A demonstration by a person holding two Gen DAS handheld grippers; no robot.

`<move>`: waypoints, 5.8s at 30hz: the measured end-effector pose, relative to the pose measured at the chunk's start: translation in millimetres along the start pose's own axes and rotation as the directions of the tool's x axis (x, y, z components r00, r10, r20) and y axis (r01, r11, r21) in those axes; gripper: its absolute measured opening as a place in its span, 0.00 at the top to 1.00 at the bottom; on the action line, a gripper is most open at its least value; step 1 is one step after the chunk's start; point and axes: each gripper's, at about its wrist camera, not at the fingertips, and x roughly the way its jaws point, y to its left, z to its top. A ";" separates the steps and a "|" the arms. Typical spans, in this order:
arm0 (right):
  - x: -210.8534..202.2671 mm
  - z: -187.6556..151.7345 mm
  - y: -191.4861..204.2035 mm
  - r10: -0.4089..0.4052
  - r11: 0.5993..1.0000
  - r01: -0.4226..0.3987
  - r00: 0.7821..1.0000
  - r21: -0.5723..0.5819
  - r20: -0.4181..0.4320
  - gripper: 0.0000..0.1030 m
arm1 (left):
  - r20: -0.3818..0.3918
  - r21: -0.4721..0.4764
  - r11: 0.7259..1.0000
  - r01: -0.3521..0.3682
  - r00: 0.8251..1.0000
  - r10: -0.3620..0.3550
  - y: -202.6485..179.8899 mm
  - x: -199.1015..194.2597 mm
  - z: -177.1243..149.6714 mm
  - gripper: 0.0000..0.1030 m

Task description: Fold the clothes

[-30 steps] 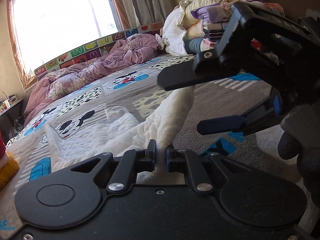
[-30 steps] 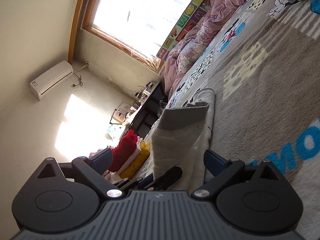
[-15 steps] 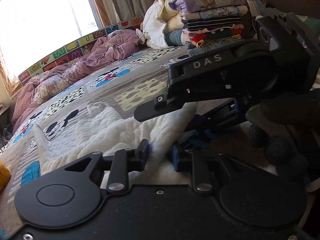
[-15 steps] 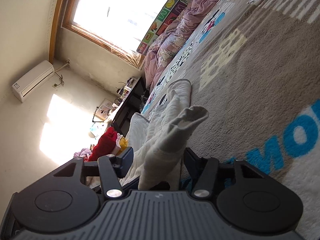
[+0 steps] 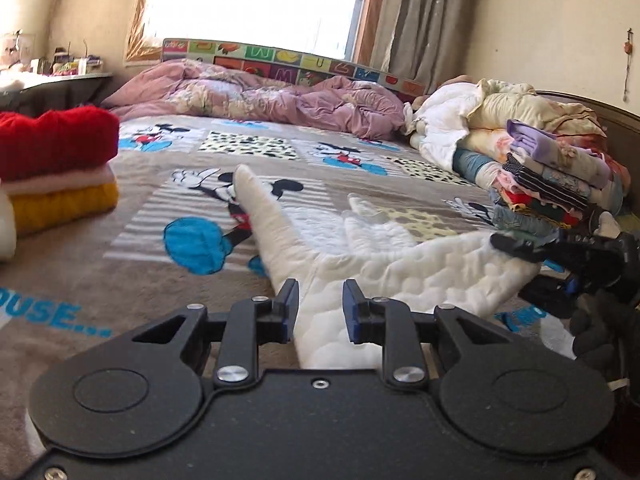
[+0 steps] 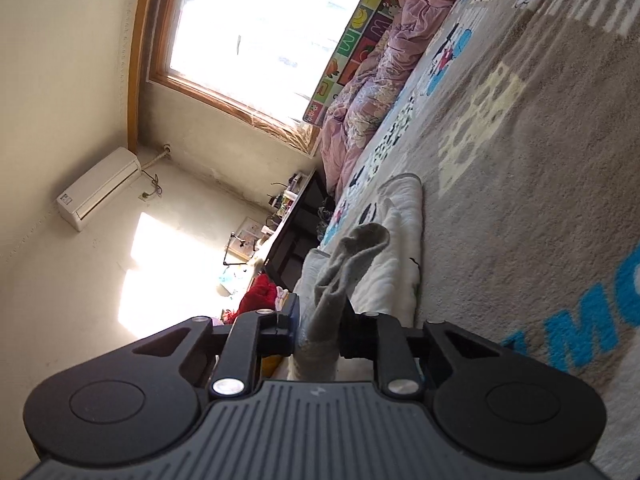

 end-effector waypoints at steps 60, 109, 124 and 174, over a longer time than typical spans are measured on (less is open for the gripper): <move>-25.1 -28.5 -19.3 -0.147 0.987 0.151 0.987 0.057 -0.058 0.86 | -0.074 0.033 0.997 0.063 0.995 -0.061 38.5 60.5 48.5 0.80; -28.3 -25.1 -37.1 -0.094 0.990 0.103 0.991 0.099 -0.093 0.86 | -0.258 0.006 0.995 0.101 0.961 -0.097 43.2 245.4 90.2 0.80; -28.5 -31.2 -36.3 -0.099 0.993 0.104 0.992 0.055 -0.083 0.85 | -0.260 0.086 0.987 0.135 0.960 -0.108 31.0 218.1 93.2 0.80; -29.9 -37.0 -34.8 -0.077 0.997 0.078 0.995 0.023 -0.067 0.78 | -0.118 0.050 0.992 0.120 0.986 -0.113 54.2 200.7 106.3 0.79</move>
